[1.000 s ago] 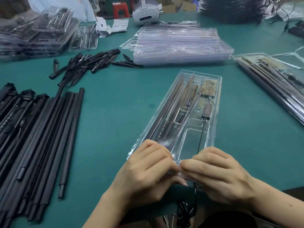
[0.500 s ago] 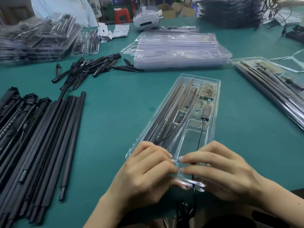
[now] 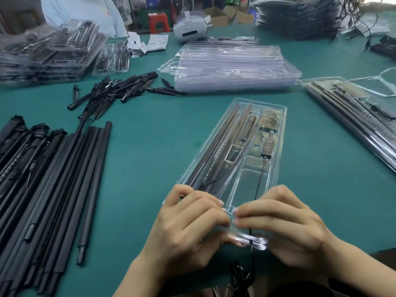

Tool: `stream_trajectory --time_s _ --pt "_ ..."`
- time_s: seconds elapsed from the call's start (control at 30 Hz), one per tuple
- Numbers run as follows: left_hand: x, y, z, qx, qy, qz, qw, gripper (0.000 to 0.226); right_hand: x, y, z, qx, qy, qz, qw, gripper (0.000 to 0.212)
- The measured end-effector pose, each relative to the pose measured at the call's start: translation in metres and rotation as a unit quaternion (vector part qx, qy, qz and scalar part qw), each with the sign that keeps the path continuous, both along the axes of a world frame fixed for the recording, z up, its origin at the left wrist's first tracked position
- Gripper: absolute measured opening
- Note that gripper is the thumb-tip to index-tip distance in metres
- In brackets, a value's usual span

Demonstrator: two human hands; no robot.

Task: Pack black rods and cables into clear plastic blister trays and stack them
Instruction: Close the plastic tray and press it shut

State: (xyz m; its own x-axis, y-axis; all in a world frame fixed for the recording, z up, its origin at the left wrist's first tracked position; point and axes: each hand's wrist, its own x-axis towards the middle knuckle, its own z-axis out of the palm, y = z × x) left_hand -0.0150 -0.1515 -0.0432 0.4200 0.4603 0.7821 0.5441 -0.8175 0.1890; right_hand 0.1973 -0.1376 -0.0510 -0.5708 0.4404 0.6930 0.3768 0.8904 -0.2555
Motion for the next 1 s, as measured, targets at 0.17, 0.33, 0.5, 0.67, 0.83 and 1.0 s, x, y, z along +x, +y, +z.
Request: stream_trajectory --time_s 0.17,0.33,0.5,0.67,0.83,1.0 --pt "0.003 0.000 0.001 0.007 -0.009 -0.006 1.000 0.016 0.025 -0.012 0.003 -0.107 0.010 -0.079 0.991 0.043" --pt "0.009 -0.001 0.001 0.039 -0.020 0.011 0.999 0.018 0.020 -0.039 0.012 -0.435 0.458 -0.076 0.772 0.049" --pt "0.015 -0.003 -0.002 0.085 0.010 0.033 0.996 0.019 -0.002 -0.042 0.030 -0.724 0.443 -0.025 0.529 0.061" --pt "0.013 -0.004 0.002 0.093 0.032 0.054 0.994 0.011 -0.013 -0.036 0.035 -0.792 0.278 -0.028 0.543 0.041" --pt "0.013 -0.034 0.002 -0.090 -0.075 0.055 0.992 0.033 -0.011 -0.029 0.040 -0.794 0.198 -0.044 0.572 0.042" --pt "0.038 -0.074 0.006 -0.461 -0.535 0.152 0.692 0.033 -0.010 -0.028 0.049 -0.807 0.158 -0.084 0.563 0.036"
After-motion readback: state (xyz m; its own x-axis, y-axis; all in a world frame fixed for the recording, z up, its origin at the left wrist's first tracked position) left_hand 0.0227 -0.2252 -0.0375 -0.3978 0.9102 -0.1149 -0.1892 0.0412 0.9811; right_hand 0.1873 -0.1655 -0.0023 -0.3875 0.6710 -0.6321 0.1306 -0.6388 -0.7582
